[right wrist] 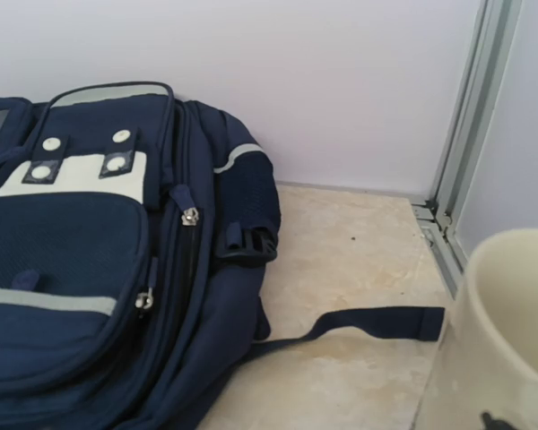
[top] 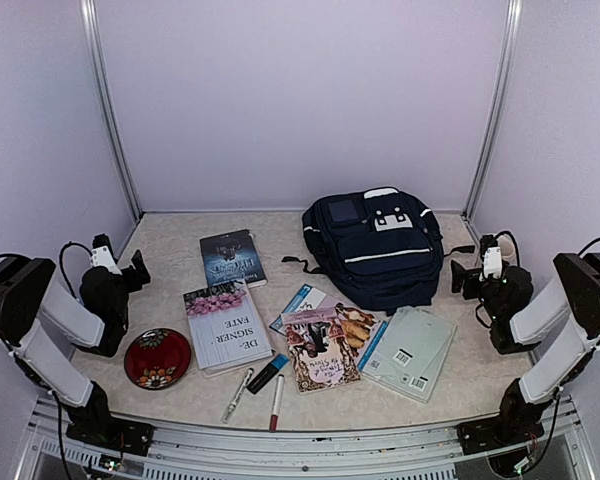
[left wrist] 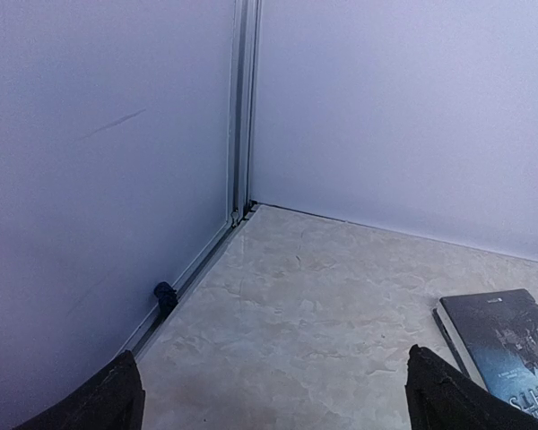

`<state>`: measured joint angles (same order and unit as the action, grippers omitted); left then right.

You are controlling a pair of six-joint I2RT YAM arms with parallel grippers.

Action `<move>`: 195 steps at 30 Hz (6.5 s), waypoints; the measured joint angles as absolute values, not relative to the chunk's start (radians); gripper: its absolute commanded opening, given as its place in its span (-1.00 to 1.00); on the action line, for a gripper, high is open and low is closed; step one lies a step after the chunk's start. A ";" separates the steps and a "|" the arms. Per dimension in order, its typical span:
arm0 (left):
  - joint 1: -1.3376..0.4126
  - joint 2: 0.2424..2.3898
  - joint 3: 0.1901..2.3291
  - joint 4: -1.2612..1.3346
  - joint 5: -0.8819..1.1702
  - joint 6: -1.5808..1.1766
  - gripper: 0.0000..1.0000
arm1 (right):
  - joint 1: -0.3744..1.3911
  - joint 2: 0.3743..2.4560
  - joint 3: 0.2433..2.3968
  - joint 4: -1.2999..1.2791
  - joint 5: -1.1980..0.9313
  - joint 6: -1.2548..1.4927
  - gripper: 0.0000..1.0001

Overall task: Pack the student bag
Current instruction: Pick up the student bag from the center of the board, then pass from the right arm to the left, then pass from the left arm to the right

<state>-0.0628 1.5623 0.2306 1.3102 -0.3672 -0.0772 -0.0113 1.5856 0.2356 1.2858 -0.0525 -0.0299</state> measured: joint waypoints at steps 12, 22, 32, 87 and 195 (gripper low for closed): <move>-0.080 1.542 0.233 1.276 -0.396 -0.069 0.98 | -0.011 1.513 0.261 1.145 -0.061 -0.029 0.99; -0.298 1.139 0.608 0.775 -0.288 -0.060 0.90 | 0.041 1.260 0.635 0.566 -0.223 0.223 0.77; -0.669 1.232 1.023 0.239 -0.004 0.054 0.93 | 0.124 1.571 0.796 0.155 -0.133 0.462 0.79; -0.569 1.174 0.930 0.134 0.342 0.191 0.97 | 0.498 1.744 1.945 -0.598 -0.382 -0.224 -1.00; -1.098 0.881 0.800 0.007 0.292 0.715 0.49 | 0.405 1.439 1.399 0.313 -0.788 -0.027 -1.00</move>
